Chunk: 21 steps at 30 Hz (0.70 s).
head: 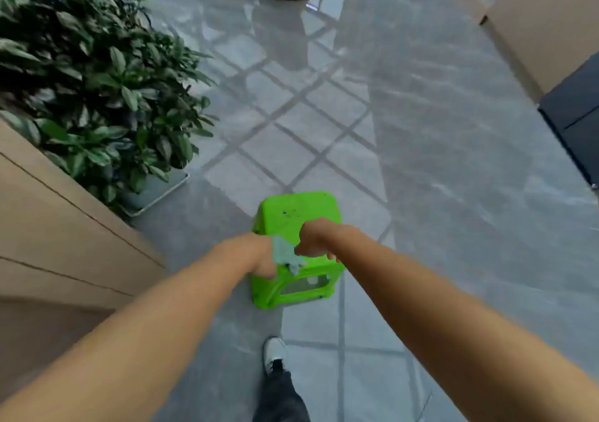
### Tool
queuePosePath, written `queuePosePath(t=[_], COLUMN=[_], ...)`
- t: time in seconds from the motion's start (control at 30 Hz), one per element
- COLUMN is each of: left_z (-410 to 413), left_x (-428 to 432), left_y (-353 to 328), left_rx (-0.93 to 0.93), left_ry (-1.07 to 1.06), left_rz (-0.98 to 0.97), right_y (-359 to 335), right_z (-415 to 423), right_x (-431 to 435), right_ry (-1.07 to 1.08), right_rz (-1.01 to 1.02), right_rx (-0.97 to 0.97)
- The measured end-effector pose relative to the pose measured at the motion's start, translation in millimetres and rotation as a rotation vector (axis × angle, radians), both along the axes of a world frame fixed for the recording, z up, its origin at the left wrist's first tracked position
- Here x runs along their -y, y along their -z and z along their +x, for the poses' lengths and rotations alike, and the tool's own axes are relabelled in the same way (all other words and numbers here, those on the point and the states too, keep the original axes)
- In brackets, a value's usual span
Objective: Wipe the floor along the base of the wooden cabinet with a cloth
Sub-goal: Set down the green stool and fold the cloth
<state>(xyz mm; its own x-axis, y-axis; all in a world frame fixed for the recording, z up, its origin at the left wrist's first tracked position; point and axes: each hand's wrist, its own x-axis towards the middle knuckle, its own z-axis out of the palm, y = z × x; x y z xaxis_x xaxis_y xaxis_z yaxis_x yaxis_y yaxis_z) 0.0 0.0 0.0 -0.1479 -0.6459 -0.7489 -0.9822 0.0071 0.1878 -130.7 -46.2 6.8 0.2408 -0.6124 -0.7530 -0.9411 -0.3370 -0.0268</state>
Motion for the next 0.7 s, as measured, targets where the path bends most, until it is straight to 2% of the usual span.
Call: queuePosePath(t=[0.1, 0.2, 0.37, 0.47, 0.57, 0.63, 0.7], left_z=[-5.6, -7.3, -12.2, -16.3, -23.7, -23.0, -13.6], left_x=[28.8, 43.7, 52.9, 57.8, 57.8, 53.3, 46.3], left_y=[90.2, 184.4, 302.4, 345.6, 371.1, 379.0, 379.1], left_rx=[0.007, -0.066, -0.237, -0.343, -0.47, -0.553, -0.693], left_ry=[-0.13, -0.331, -0.723, -0.995, -1.222, -1.34, -1.578], left_rz=[0.073, 0.07, -0.104, -0.224, -0.262, -0.229, -0.124], right_y=[100.6, 199.4, 326.3, 361.7, 380.9, 384.4, 381.4], right_z=[-8.1, -18.0, -20.7, -11.7, -2.5, 5.1, 17.1], right_x=[32.2, 42.9, 42.2, 33.7, 24.9, 19.6, 16.2], right_ry=[0.022, 0.183, 0.341, 0.393, 0.474, 0.469, 0.405], right_rz=[0.065, 0.123, -0.046, -0.246, -0.359, -0.368, -0.29], right_rx=[0.027, 0.168, 0.28, 0.367, 0.474, 0.539, 0.578])
